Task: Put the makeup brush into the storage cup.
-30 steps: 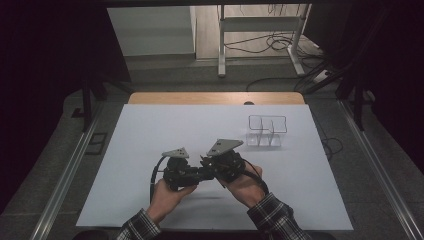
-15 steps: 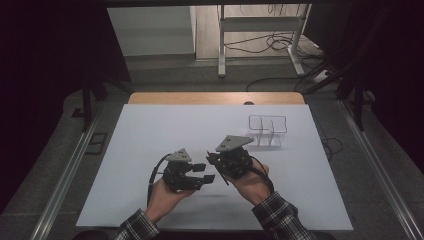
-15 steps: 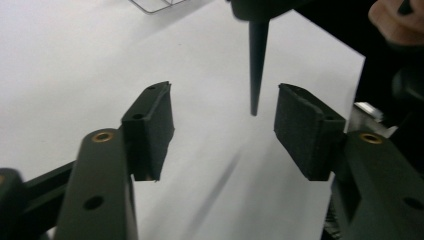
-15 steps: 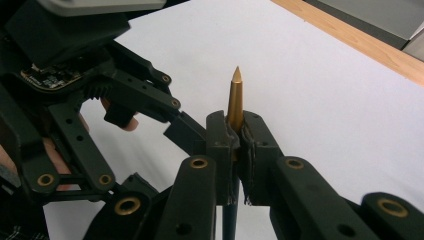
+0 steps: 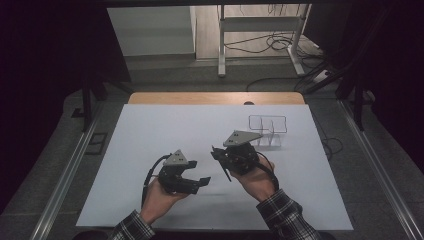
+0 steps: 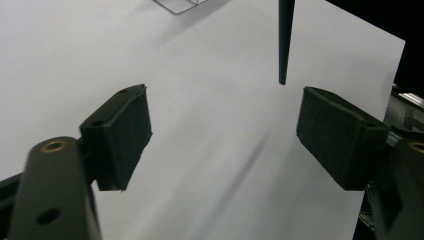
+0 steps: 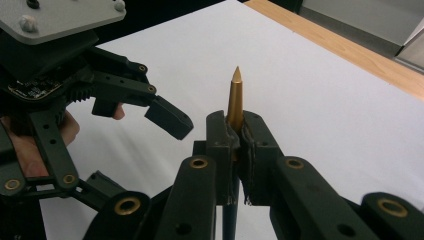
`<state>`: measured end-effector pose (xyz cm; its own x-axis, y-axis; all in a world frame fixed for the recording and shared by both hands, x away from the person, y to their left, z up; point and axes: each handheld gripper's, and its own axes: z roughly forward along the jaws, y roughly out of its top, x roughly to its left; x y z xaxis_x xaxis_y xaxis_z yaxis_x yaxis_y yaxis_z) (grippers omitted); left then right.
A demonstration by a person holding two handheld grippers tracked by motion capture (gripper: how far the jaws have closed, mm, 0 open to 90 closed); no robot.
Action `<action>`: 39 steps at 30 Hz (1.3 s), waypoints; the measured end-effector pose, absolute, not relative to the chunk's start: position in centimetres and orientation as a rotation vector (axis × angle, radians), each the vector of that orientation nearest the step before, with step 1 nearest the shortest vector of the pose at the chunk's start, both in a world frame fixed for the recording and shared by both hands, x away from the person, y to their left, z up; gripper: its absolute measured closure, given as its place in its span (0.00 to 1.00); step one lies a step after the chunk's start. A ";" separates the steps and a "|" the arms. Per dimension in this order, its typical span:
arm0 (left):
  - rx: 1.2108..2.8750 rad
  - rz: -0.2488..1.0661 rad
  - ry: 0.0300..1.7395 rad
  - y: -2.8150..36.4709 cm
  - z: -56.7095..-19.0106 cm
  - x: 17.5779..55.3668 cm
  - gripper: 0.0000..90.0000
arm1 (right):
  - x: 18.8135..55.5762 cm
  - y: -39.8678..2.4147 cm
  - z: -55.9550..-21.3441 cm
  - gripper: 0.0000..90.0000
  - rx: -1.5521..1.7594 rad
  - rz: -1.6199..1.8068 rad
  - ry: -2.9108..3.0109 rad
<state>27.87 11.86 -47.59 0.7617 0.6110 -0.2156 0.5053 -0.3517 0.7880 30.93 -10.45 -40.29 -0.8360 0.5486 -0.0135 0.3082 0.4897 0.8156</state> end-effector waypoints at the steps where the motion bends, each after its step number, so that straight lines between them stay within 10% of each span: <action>1: 2.031 0.152 0.836 11.9 -47.6 27.8 0.21 | 31.0 -10.6 -40.2 0.92 0.728 1.267 2.461; 39: 2.100 0.362 0.943 17.3 -48.5 25.3 0.01 | 35.0 -16.0 -38.2 0.92 0.868 1.320 2.317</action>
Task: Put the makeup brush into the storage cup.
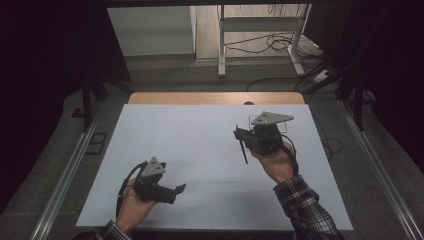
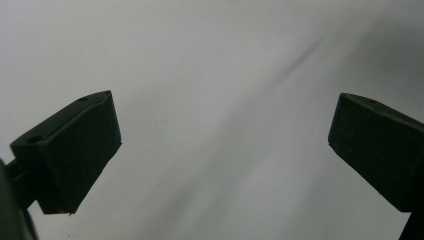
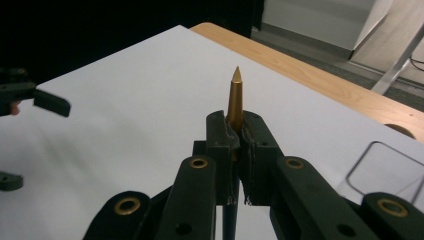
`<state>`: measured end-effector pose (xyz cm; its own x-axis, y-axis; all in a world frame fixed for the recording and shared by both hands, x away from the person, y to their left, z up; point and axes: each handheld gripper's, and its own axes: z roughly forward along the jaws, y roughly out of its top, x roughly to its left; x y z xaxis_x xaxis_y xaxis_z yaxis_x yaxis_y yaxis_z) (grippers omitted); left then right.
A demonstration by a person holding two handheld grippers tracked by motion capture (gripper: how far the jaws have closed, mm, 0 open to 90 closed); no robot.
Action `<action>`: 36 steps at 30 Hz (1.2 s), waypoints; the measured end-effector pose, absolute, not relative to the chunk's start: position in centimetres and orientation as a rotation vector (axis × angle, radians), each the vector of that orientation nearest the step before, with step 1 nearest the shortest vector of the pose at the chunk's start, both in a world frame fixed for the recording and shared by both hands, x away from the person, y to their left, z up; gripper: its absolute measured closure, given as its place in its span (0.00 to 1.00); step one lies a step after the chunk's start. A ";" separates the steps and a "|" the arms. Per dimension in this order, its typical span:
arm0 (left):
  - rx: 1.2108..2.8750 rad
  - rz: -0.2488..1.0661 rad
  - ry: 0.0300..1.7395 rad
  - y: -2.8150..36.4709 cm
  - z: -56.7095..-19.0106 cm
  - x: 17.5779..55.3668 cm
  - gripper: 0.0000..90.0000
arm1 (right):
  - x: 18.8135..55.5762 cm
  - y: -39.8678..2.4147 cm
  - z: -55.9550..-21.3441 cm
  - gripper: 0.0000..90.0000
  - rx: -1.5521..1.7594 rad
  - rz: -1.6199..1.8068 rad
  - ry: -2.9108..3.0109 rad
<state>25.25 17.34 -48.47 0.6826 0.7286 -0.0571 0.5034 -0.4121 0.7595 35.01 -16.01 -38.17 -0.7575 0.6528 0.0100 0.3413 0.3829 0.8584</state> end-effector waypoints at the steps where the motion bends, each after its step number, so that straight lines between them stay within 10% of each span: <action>1: 2.106 0.368 0.943 17.4 -48.6 25.1 0.01 | 35.0 -16.0 -38.2 0.92 0.868 1.320 2.317; 36: 2.116 0.404 0.953 18.4 -49.4 23.3 0.00 | 40.5 -18.0 -36.5 0.92 0.960 1.296 2.172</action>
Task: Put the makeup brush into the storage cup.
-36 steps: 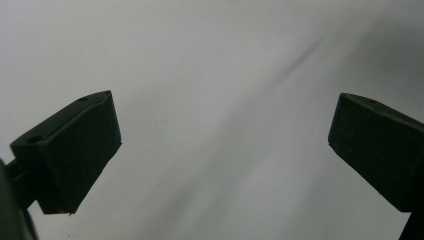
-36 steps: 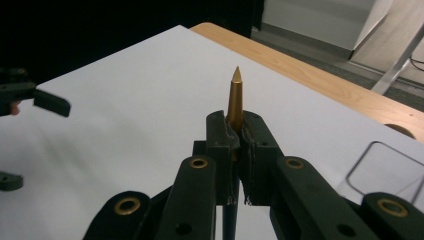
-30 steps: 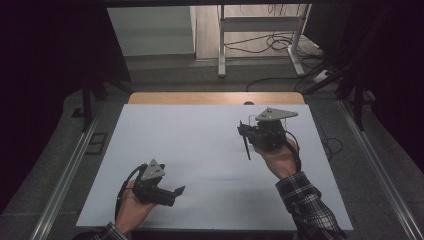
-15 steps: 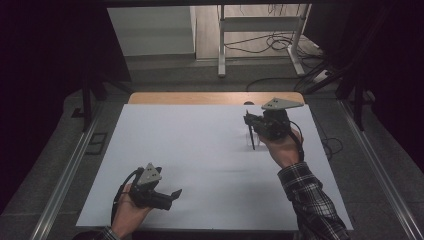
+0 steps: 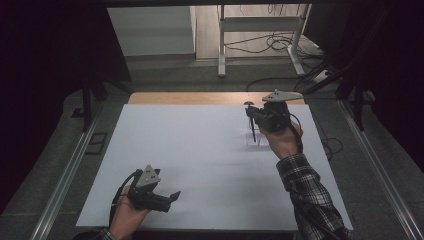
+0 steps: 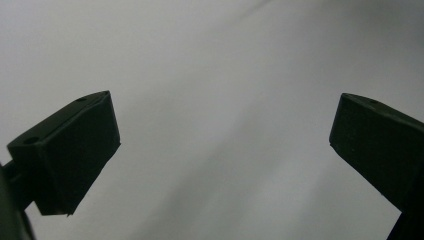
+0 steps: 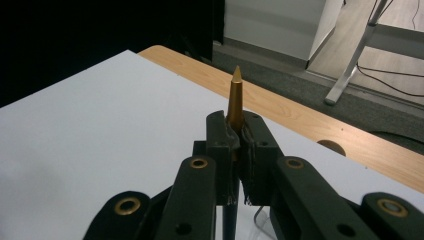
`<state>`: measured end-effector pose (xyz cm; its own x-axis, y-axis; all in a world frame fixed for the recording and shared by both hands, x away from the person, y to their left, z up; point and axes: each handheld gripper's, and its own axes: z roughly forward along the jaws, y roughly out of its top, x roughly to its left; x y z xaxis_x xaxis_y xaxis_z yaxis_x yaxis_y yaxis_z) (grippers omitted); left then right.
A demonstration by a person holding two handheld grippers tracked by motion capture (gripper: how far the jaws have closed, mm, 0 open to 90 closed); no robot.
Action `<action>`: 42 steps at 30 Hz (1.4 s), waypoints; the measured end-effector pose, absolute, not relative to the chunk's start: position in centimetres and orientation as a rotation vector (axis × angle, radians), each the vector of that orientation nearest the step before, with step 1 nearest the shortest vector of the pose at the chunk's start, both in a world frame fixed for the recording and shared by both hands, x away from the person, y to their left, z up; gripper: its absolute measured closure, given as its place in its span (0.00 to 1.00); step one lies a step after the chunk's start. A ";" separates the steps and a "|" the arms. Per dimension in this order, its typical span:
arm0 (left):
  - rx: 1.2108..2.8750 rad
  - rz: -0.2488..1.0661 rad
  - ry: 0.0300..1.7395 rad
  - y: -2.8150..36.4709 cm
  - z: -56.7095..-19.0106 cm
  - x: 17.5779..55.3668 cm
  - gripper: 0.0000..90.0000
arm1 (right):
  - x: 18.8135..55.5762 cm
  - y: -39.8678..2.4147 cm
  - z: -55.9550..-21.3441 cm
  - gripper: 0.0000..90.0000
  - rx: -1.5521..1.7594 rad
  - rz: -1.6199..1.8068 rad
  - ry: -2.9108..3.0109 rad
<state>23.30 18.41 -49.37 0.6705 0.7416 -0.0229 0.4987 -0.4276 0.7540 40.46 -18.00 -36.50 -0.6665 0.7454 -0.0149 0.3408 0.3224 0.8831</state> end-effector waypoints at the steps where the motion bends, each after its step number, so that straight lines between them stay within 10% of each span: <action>1: 2.115 0.404 0.954 18.4 -49.4 23.3 0.00 | 40.6 -18.1 -36.4 0.92 0.961 1.299 2.167; 42: 2.088 0.410 0.957 18.5 -49.2 22.8 0.00 | 45.5 -18.2 -36.5 0.92 1.021 1.268 2.026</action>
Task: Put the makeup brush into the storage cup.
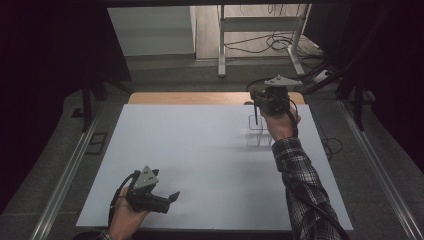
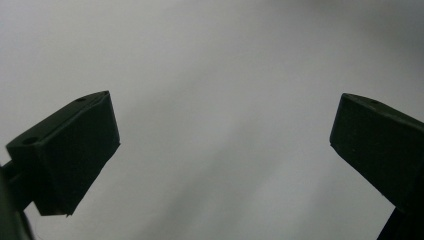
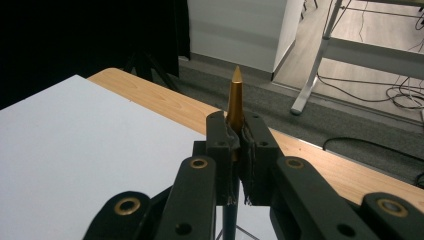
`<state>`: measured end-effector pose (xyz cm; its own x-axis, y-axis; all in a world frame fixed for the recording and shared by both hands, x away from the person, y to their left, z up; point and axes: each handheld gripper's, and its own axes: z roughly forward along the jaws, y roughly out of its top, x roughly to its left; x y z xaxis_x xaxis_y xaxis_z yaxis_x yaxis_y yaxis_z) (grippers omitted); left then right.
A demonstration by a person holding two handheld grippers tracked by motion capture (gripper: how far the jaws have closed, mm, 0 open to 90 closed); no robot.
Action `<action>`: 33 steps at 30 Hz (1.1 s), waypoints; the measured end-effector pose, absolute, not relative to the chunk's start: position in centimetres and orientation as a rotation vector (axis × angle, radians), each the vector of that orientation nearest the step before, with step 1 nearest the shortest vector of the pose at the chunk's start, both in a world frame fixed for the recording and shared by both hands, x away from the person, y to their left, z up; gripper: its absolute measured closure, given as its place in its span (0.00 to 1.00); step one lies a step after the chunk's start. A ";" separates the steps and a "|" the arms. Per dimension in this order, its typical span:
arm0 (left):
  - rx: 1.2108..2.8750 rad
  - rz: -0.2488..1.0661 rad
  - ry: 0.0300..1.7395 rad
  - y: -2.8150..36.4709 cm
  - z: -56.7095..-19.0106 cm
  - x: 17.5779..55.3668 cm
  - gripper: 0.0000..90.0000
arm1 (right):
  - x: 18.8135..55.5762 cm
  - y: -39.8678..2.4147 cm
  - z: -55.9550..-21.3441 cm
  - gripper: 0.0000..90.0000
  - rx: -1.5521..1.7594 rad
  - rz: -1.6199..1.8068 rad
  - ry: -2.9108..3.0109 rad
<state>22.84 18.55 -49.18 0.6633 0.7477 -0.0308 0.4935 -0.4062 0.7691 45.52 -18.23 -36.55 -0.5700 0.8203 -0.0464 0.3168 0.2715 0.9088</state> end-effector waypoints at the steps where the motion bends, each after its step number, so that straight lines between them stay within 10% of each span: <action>1: 2.087 0.410 0.957 18.6 -49.2 22.8 0.00 | 45.6 -18.2 -36.6 0.92 1.020 1.265 2.026; 33: 2.078 0.417 0.969 18.7 -49.1 22.8 0.00 | 46.2 -18.5 -41.9 0.92 1.070 1.210 2.062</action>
